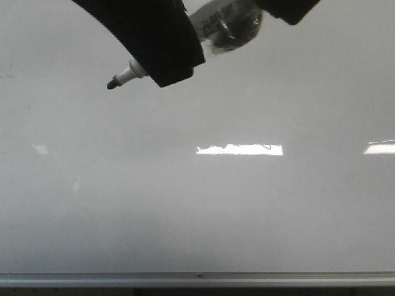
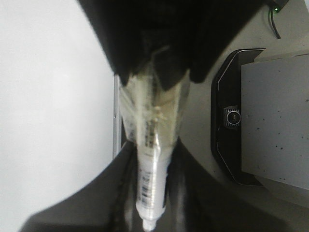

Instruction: Write number 2 on whiteboard

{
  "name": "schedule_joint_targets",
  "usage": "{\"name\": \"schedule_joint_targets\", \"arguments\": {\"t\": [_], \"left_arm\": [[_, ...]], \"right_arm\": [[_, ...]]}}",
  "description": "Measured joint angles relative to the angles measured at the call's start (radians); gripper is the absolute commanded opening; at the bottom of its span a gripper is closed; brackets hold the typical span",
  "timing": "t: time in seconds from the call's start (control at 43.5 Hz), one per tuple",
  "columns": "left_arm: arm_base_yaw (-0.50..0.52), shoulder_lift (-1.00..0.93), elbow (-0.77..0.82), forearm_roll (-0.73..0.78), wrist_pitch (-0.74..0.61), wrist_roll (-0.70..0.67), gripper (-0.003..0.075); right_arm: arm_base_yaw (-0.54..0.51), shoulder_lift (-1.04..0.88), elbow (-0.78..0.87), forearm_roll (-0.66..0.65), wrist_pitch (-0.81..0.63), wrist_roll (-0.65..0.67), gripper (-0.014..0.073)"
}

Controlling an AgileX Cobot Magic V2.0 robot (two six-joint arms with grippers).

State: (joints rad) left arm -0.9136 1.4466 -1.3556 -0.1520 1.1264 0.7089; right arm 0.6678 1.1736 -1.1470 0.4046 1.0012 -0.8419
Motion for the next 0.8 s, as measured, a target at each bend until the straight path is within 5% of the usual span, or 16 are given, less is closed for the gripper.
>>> {"name": "schedule_joint_targets", "arguments": {"t": [0.184, 0.437, 0.804], "left_arm": [[0.002, -0.01, 0.0, 0.002, -0.002, -0.003, 0.0443], [0.109, -0.147, 0.007, -0.011, -0.002, -0.047, 0.0441], [0.535, -0.473, 0.237, -0.172, -0.052, -0.077, 0.0441]], "right_arm": [[0.0, 0.0, 0.0, 0.0, 0.002, 0.013, 0.0035], [-0.027, -0.021, 0.0, -0.068, 0.008, 0.118, 0.0035], [-0.259, -0.171, -0.002, -0.235, 0.052, 0.496, 0.0035]]}}
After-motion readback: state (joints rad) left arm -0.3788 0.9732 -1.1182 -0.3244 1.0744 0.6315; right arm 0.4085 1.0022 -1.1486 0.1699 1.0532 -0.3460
